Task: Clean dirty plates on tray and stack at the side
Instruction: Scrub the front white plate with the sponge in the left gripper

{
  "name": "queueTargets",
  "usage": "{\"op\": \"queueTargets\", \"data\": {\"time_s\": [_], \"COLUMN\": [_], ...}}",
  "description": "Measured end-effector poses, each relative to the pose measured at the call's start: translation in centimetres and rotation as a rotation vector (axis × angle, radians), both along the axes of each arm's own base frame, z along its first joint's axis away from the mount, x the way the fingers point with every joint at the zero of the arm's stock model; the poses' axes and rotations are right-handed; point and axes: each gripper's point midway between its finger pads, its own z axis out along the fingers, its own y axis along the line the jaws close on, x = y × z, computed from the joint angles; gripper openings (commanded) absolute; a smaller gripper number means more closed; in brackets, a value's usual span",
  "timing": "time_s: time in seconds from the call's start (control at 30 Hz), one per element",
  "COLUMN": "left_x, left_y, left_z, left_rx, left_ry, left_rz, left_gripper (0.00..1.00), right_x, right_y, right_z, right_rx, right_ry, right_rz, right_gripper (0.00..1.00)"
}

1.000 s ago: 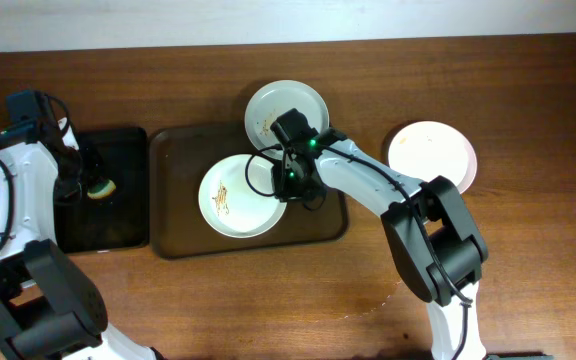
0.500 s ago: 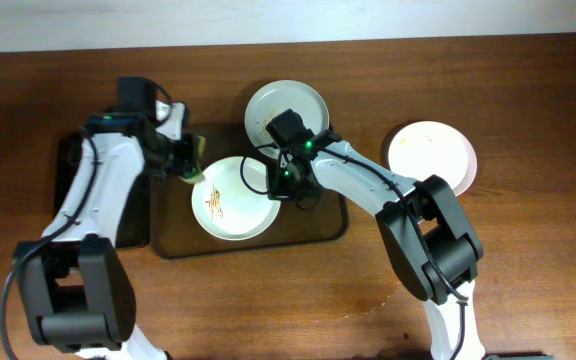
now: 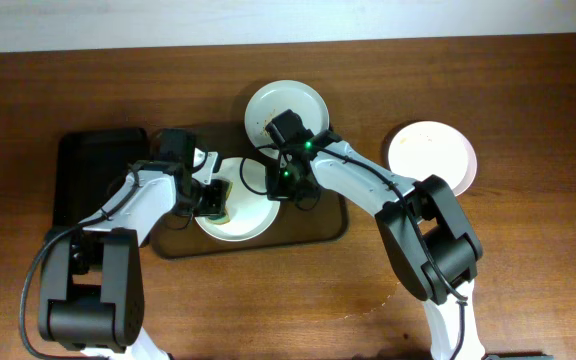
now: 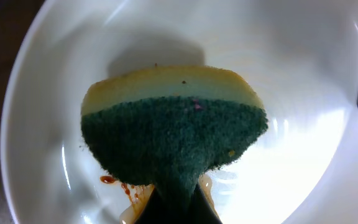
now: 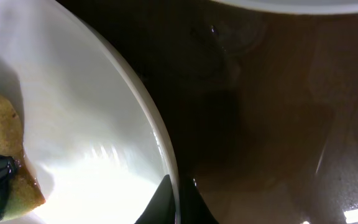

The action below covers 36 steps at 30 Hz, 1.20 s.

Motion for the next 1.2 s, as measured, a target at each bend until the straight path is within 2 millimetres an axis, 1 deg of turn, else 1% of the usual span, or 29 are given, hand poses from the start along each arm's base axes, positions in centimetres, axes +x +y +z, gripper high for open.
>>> {"op": "queueTargets", "data": {"time_s": [0.07, 0.13, 0.17, 0.2, 0.27, 0.33, 0.37, 0.4, 0.43, 0.53, 0.57, 0.6, 0.63, 0.67, 0.73, 0.83, 0.9, 0.93, 0.97, 1.0, 1.07, 1.1, 1.13, 1.2], "left_x": [0.1, 0.8, 1.2, 1.6, 2.6, 4.1, 5.3, 5.7, 5.6, 3.0, 1.3, -0.8, -2.3, -2.5, -1.6, 1.4, 3.7, 4.4, 4.6, 4.5, 4.0, 3.3, 2.2, 0.8], "left_y": [-0.6, -1.4, -1.5, -1.1, 0.2, 1.1, 1.7, 1.9, 2.0, 2.0, 1.9, 1.5, 0.7, 0.3, -0.6, -1.9, -2.4, -2.3, -2.1, -1.4, -0.5, 0.1, 1.0, 1.7], "left_z": [0.2, 0.5, 0.6, 0.6, 0.1, -0.2, -0.2, -0.2, -0.3, -0.4, -0.4, -0.4, -0.2, -0.2, -0.2, -0.1, -0.2, -0.3, -0.4, -0.5, -0.6, -0.6, -0.6, -0.7], "left_rx": [-0.046, -0.099, -0.099, -0.079, -0.006, 0.048, 0.08, 0.094, 0.101, 0.101, 0.089, 0.063, 0.015, -0.012, -0.062, -0.131, -0.149, -0.142, -0.127, -0.08, -0.022, 0.011, 0.062, 0.103], "left_ry": [0.001, -0.029, -0.044, -0.06, -0.095, -0.149, -0.185, -0.193, -0.184, -0.049, 0.038, 0.138, 0.205, 0.224, 0.194, 0.073, -0.013, -0.028, -0.024, 0.0, 0.042, 0.075, 0.129, 0.184], "left_rz": [0.02, 0.022, 0.022, 0.029, 0.054, 0.075, 0.088, 0.093, 0.094, 0.083, 0.077, 0.063, 0.029, 0.006, -0.024, -0.057, -0.069, -0.064, -0.045, -0.003, 0.042, 0.059, 0.083, 0.095], "left_gripper": [0.01, 0.01, 0.01, 0.01, 0.01, 0.01, 0.01, 0.01, 0.01, 0.01, 0.01, 0.01, 0.01, 0.01, 0.01, 0.01, 0.01, 0.01, 0.01, 0.01, 0.01, 0.01, 0.01, 0.01], "right_x": [0.0, 0.0, 0.0, 0.0, 0.0, 0.1, 0.1, 0.1, 0.1, 0.1, 0.1, 0.1, 0.1, 0.1, 0.1, 0.1, 0.1, 0.2, 0.2, 0.2, 0.2, 0.2, 0.2, 0.2], "right_y": [0.0, 0.0, 0.0, 0.0, 0.0, 0.3, 0.3, 0.3, 0.3, 0.3, 0.3, 0.4, 0.3, 0.3, 0.3, 0.3, 0.3, 0.3, 0.3, 0.3, 0.3, 0.3, 0.3, 0.3], "right_z": [0.0, 0.0, 0.0, 0.0, 0.0, 0.0, 0.0, 0.0, 0.0, 0.0, 0.0, 0.0, 0.0, 0.0, 0.0, 0.0, 0.0, 0.0, 0.0, 0.0, 0.0, 0.0, 0.0, 0.0], "right_rx": [0.0, 0.0, 0.0, 0.0, 0.003, 0.007, 0.008, 0.008, 0.008, 0.008, 0.009, 0.009, 0.009, 0.008, 0.008, 0.007, 0.007, 0.008, 0.008, 0.008, 0.007, 0.007, 0.008, 0.007], "right_ry": [0.0, 0.0, 0.0, 0.0, -0.001, -0.003, -0.004, -0.004, -0.004, -0.004, -0.004, -0.005, -0.004, -0.005, -0.004, -0.005, -0.006, -0.008, -0.007, -0.007, -0.007, -0.007, -0.007, -0.007], "right_rz": [0.0, -0.001, -0.001, -0.001, 0.0, 0.0, 0.0, 0.0, 0.0, -0.001, -0.003, -0.002, -0.003, -0.003, -0.003, -0.003, -0.004, -0.004, -0.005, -0.005, -0.004, -0.005, -0.005, -0.004], "right_gripper": [0.04, 0.04, 0.04, 0.04, 0.04, 0.04, 0.04, 0.04, 0.04, 0.04, 0.04, 0.04, 0.04, 0.04, 0.04, 0.04, 0.04, 0.04, 0.04, 0.04, 0.04, 0.04, 0.04, 0.04]}}
